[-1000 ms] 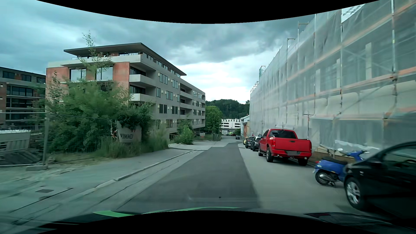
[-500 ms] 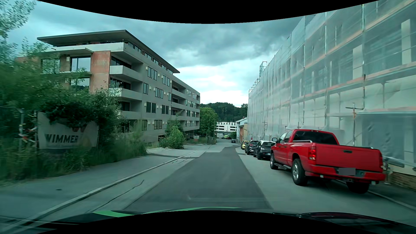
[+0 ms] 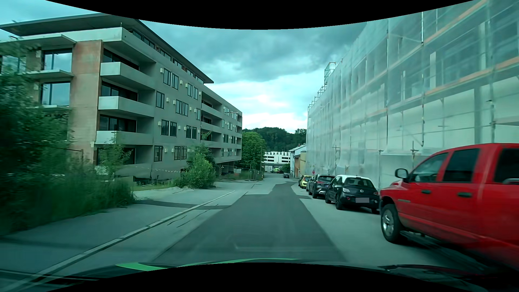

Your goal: Follow the waypoints while adhering to traffic rules and regulations

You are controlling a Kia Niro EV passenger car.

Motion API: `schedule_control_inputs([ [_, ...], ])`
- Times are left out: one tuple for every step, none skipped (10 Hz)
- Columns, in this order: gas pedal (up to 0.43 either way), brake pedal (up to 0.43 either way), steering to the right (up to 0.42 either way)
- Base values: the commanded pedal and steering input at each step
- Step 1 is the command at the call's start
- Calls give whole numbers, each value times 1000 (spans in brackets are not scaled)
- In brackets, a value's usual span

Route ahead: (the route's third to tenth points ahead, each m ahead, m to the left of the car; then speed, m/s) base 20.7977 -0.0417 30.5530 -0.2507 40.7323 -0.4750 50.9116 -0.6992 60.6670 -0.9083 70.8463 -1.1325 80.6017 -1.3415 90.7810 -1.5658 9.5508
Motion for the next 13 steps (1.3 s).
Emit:
schedule_control_inputs([
  [0,0,19],
  [8,0,15],
  [8,0,8],
  [8,0,6],
  [8,0,5],
  [8,0,5],
  [8,0,4],
  [8,0,4],
  [8,0,4],
  [8,0,4],
  [8,0,3],
  [8,0,2],
  [8,0,2],
])
